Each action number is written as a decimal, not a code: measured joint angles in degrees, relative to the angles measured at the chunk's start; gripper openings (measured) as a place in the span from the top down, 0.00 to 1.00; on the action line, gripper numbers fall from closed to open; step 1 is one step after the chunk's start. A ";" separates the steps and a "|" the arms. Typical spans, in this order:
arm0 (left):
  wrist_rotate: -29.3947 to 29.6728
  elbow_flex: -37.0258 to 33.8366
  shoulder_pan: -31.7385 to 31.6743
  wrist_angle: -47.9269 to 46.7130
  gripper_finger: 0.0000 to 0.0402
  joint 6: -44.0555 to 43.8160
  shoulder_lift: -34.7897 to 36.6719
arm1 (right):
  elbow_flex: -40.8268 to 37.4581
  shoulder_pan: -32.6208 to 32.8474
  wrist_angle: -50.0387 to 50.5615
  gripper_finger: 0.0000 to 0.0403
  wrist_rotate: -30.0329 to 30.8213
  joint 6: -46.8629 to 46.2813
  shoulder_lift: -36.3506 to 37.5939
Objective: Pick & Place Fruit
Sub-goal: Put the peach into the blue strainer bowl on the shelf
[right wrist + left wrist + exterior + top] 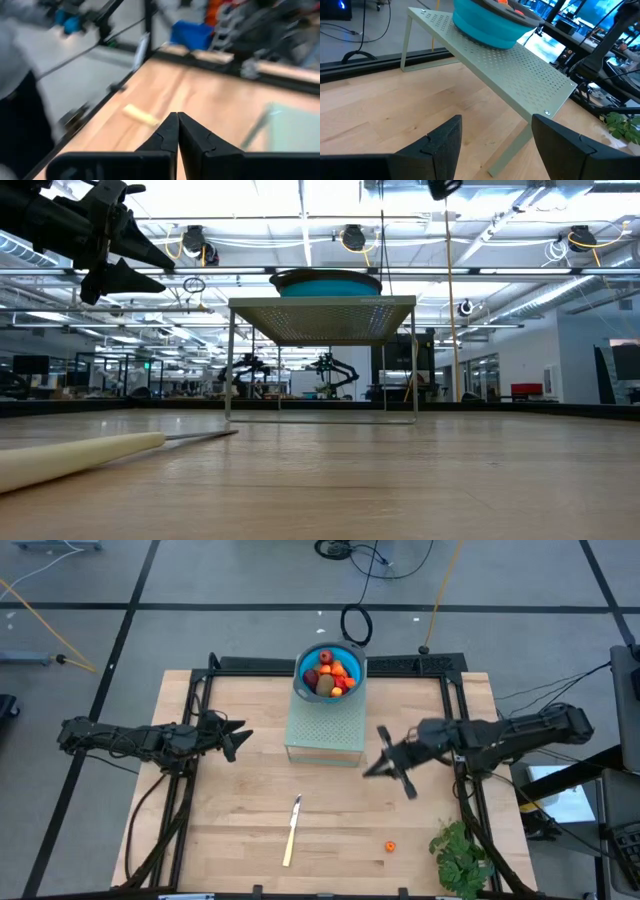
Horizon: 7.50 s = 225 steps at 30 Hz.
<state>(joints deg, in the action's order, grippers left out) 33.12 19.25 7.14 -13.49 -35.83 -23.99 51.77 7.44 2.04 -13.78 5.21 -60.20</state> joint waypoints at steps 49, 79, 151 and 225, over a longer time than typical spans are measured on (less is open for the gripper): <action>-0.24 -0.02 0.02 0.02 0.40 -0.53 0.00 | -0.01 40.44 21.36 0.97 12.71 -10.75 -15.37; -0.22 0.00 0.02 0.04 0.40 -0.66 0.00 | -0.02 36.10 11.39 0.50 10.58 0.23 -27.30; -0.20 -0.02 0.02 0.08 0.40 -1.94 0.02 | -8.87 25.33 2.98 0.76 9.70 1.70 -16.03; -0.16 -0.02 0.02 0.06 0.40 -1.90 0.02 | -8.79 -4.14 -42.09 0.75 19.75 -65.16 -4.37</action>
<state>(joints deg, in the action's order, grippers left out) 32.96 19.22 7.16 -13.44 -37.73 -23.97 42.98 3.31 -40.05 5.97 -59.96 -64.58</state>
